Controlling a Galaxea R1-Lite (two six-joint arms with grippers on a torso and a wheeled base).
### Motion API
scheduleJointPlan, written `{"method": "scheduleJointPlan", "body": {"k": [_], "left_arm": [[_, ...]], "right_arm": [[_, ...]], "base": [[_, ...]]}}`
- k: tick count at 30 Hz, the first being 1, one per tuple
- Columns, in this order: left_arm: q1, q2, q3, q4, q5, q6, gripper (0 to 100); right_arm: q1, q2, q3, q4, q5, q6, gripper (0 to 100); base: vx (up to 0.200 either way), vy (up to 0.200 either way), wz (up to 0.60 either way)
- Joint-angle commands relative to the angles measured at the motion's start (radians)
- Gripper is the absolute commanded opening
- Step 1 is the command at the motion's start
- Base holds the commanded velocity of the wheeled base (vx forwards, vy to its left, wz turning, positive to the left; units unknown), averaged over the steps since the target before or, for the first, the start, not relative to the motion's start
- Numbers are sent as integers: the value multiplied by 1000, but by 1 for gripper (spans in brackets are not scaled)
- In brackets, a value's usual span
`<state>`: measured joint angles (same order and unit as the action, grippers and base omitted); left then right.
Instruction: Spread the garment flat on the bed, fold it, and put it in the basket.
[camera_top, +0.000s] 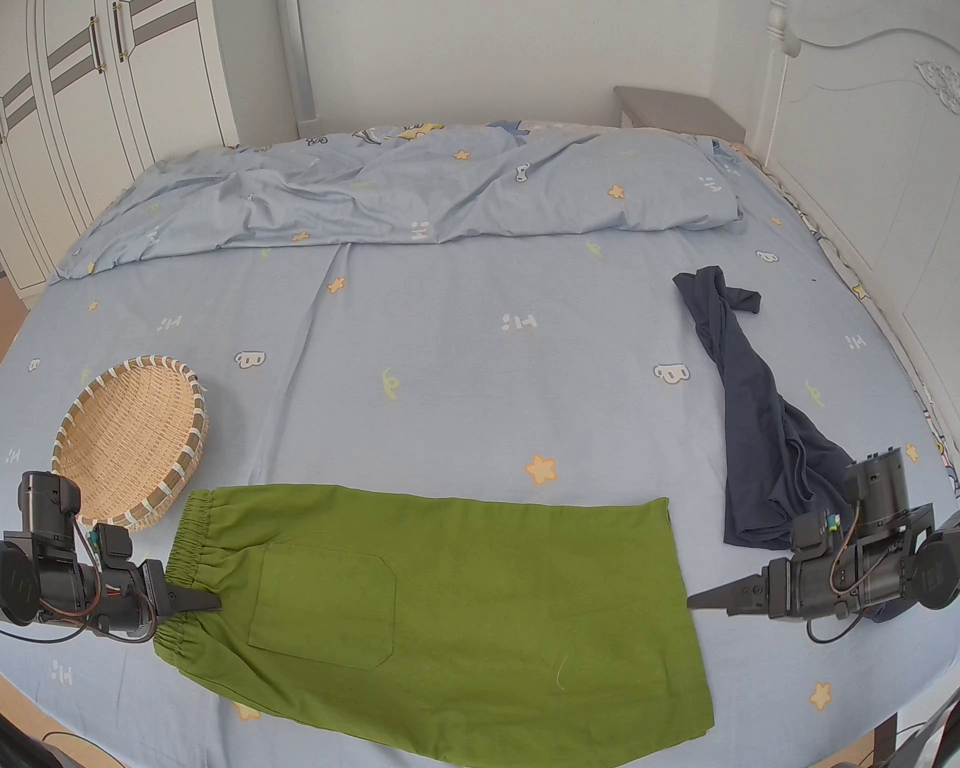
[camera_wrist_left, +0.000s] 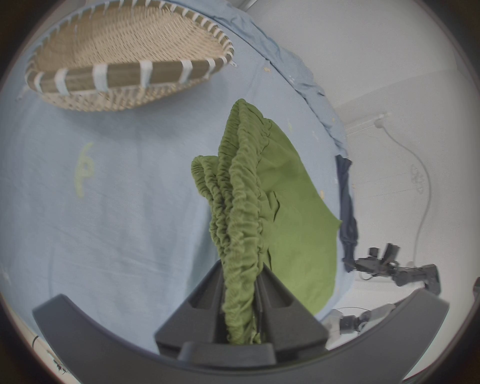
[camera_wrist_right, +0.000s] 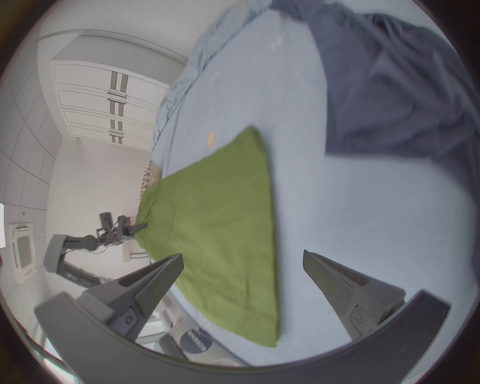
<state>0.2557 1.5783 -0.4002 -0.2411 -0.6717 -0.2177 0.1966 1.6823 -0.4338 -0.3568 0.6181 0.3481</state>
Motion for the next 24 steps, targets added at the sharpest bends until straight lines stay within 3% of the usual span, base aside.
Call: {"method": "scheduleJointPlan", "body": {"k": [1,5,9,10,11,15,20,24], "left_arm": [[-27,-138,-63,108,112,3,0],[-29,-192,-121,213,133,38,0],[-30,-207,-150,253,158,64,0],[-33,-236,-204,322,230,100,0],[-33,-244,-232,350,254,110,0],[-39,-259,-338,463,281,130,0],[-136,-261,-459,646,305,136,0],[-268,-258,-520,715,419,95,0]], "right_arm": [[0,-153,-63,-24,-130,2,100],[37,-214,-111,4,-182,0,100],[44,-228,-131,22,-192,-1,100],[52,-240,-164,61,-204,-3,100],[52,-242,-177,73,-210,-4,100],[49,-243,-194,85,-230,-6,100],[41,-243,-204,91,-233,-6,100],[32,-254,-206,93,-235,-6,100]], "base": [[0,0,0],[0,0,0],[0,0,0],[0,0,0],[0,0,0],[0,0,0],[0,0,0],[0,0,0]]}}
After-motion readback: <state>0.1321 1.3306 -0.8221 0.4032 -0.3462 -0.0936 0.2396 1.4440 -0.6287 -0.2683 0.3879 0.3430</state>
